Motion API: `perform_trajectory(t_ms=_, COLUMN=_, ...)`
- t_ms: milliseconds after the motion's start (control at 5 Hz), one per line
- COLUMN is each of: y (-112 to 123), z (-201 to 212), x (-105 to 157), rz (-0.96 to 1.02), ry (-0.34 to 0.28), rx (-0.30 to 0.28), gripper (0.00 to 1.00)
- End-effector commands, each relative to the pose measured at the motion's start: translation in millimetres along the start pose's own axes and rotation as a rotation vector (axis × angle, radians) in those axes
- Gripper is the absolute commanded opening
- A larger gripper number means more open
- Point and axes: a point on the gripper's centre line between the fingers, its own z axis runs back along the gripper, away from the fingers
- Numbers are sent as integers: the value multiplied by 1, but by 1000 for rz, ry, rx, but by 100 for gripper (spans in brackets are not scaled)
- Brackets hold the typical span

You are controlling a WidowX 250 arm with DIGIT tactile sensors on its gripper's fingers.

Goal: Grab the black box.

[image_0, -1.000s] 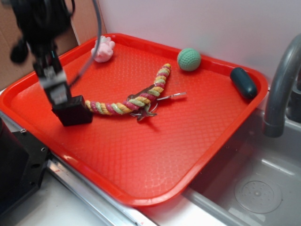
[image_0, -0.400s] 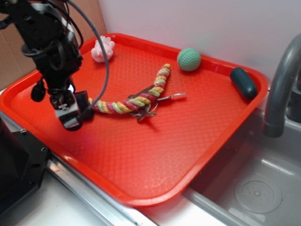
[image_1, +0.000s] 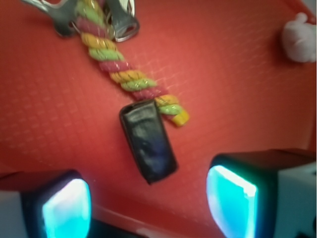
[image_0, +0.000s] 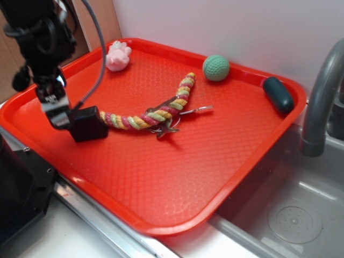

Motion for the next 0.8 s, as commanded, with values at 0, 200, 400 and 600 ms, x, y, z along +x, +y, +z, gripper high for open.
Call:
perform_trajectory(t_ms=0, y=10, z=-11, x=6, rz=-7, ry=-68, rx=-55, gripper=100)
perform_trajectory(t_ms=200, y=-1, z=-36, x=15, rz=-46, ry=-57, rx=-102, gripper=100)
perform_trajectory(t_ms=400, y=-2, z=-51, x=22, rz=-43, ry=-26, rx=-129, gripper=100)
perform_trajectory(t_ms=600, y=-6, z=-55, x=24, rz=-37, ry=1, rx=-141, gripper=0)
